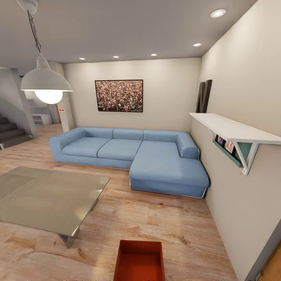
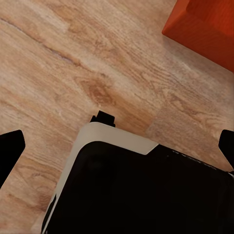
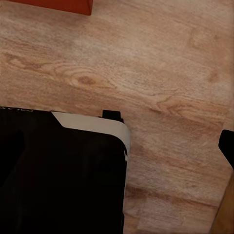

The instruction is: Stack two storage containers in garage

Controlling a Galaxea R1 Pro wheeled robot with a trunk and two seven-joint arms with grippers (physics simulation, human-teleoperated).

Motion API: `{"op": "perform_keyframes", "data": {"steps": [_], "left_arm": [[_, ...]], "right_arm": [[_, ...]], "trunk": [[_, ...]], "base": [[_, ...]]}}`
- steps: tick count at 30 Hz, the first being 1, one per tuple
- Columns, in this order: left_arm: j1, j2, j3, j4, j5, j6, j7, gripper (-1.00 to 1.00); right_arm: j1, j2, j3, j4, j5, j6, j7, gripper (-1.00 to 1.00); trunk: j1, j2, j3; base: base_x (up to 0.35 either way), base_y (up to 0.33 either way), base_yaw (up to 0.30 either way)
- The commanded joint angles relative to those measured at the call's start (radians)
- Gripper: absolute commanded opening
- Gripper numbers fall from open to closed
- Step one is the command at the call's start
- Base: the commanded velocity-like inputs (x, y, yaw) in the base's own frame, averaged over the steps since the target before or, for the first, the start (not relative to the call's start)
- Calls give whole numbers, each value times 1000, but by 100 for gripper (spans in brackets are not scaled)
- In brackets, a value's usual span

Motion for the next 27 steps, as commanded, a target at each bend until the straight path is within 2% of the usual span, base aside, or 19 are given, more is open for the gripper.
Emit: {"op": "perform_keyframes", "data": {"steps": [1,27], "left_arm": [[-1,0,-9,0,7,-1,3,100],[-1,-2,-12,-2,-2,-2,3,100]], "right_arm": [[-1,0,9,3,-10,-6,-2,100],[-1,-1,9,3,-10,-3,16,100]], "trunk": [[0,-1,-3],[0,-1,-45]], "base": [[0,0,0],[0,0,0]]}}
